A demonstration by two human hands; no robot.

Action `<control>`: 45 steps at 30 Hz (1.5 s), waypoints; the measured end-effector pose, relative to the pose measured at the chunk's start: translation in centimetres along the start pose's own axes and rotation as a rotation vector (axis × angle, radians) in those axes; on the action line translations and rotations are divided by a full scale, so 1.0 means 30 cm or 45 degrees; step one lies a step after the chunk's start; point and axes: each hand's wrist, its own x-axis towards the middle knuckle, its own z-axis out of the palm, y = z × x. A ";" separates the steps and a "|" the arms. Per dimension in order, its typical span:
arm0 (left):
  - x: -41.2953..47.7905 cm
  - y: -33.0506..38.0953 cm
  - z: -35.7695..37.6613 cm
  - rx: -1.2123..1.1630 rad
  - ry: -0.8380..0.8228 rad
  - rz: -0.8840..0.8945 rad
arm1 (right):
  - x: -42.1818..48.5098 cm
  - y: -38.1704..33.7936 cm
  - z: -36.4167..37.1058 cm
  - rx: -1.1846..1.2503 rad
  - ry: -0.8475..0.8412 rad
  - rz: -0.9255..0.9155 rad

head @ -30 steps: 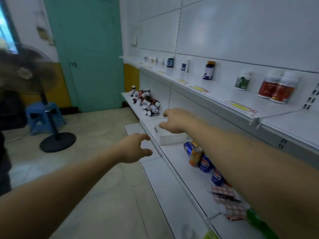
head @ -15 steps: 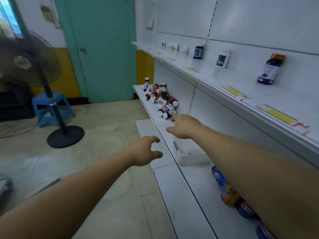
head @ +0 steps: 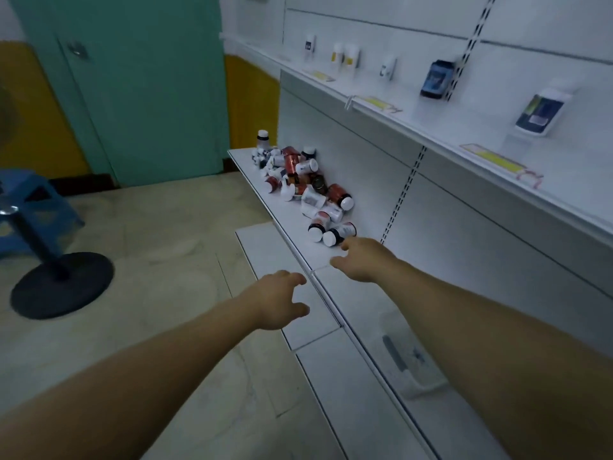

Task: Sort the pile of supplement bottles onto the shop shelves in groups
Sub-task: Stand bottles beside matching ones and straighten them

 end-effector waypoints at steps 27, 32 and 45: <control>1.540 -0.401 0.030 0.170 -0.242 0.409 | 1.156 0.207 0.419 0.375 -0.038 0.464; 1.582 -0.445 0.061 0.002 -0.300 0.538 | 1.132 0.169 0.463 0.496 0.142 0.564; 1.589 -0.527 0.074 -0.445 -0.275 0.064 | 1.146 0.101 0.507 0.970 0.308 1.121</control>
